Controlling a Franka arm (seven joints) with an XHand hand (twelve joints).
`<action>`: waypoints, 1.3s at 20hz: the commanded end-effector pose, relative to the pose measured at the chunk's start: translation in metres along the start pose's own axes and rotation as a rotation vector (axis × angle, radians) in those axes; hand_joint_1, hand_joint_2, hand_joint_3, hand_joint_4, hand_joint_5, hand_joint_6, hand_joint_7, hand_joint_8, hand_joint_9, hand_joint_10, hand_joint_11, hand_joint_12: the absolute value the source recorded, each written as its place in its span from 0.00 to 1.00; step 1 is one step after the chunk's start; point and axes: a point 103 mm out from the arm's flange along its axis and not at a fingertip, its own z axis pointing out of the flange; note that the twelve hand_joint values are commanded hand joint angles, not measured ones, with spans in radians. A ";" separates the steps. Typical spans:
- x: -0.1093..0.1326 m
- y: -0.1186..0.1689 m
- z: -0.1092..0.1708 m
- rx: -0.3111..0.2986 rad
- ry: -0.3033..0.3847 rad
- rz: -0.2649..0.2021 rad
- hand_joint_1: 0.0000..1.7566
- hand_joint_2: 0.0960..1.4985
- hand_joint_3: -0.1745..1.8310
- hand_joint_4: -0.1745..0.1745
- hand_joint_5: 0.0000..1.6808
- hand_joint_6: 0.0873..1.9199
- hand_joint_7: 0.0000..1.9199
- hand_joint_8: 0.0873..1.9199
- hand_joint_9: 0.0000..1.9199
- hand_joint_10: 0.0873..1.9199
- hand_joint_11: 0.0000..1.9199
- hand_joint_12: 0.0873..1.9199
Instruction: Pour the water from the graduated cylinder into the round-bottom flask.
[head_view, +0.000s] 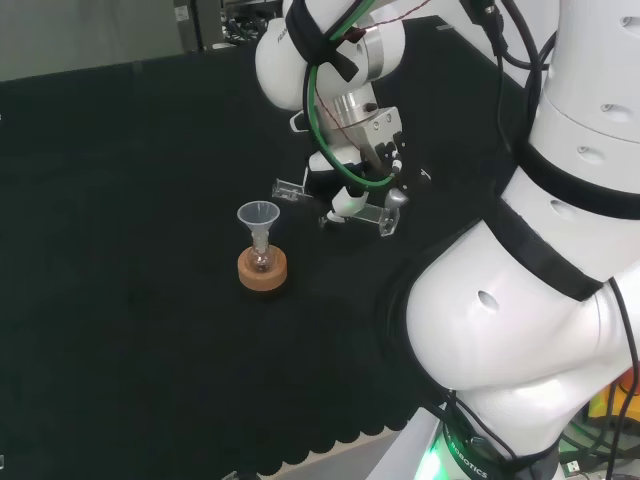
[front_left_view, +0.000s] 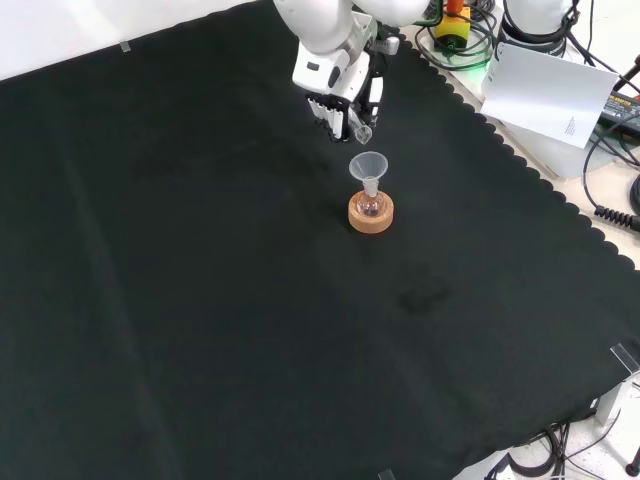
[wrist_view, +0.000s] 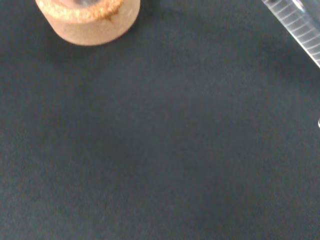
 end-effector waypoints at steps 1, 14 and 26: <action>0.005 -0.002 -0.007 0.053 -0.050 -0.003 0.65 0.74 0.08 0.11 0.58 0.51 0.66 0.14 0.75 0.00 0.70 0.33; 0.012 -0.001 -0.019 0.153 -0.105 0.024 0.65 0.74 0.08 0.11 0.58 0.51 0.66 0.14 0.75 0.00 0.71 0.33; 0.015 -0.004 -0.026 0.223 -0.163 0.068 0.65 0.74 0.08 0.12 0.58 0.52 0.66 0.13 0.75 0.00 0.71 0.33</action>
